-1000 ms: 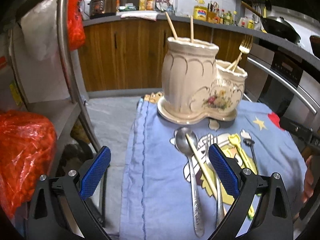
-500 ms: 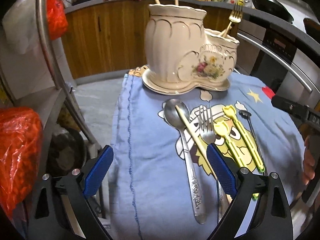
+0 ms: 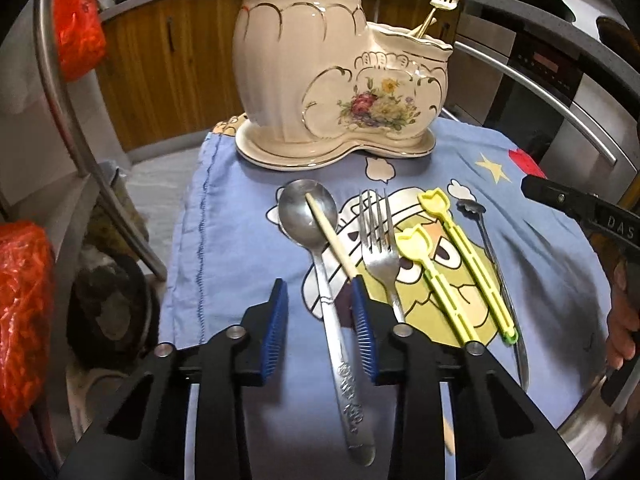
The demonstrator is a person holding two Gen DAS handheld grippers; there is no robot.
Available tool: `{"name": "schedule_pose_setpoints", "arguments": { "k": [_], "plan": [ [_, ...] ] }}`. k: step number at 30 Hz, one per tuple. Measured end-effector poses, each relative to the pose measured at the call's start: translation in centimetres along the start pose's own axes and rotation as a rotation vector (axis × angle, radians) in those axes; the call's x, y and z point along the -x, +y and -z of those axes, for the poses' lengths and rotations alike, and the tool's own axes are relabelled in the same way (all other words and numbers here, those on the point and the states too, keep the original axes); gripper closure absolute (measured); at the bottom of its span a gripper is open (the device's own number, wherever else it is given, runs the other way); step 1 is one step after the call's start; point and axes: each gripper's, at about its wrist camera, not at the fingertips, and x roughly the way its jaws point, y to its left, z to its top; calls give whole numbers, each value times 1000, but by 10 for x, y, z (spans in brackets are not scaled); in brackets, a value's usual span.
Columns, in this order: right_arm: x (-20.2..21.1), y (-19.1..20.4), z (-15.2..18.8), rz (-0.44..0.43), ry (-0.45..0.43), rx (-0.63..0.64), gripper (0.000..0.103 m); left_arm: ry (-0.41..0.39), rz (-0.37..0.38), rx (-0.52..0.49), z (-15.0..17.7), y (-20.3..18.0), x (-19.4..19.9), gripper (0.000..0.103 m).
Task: Organize utensils
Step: 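Grasp the large silver spoon with the left tool while the right tool grasps a small teaspoon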
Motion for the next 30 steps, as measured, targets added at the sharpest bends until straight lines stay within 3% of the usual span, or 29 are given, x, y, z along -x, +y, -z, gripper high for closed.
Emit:
{"name": "schedule_pose_setpoints", "arguments": {
  "k": [4, 16, 23, 27, 30],
  "plan": [
    [-4, 4, 3, -9, 16, 20, 72, 13, -3, -4, -2, -4, -7, 81],
    [-40, 21, 13, -7, 130, 52, 73, -9, -31, -57, -6, -10, -14, 87],
    [-48, 36, 14, 41, 110, 112, 73, -18, -54, -79, -6, -15, -16, 87],
    [-48, 42, 17, 77, 96, 142, 83, -27, -72, -95, -6, -17, -16, 87],
    [-47, 38, 17, 63, 94, 117, 84, -29, -84, -85, -6, -15, -16, 95]
  ]
}}
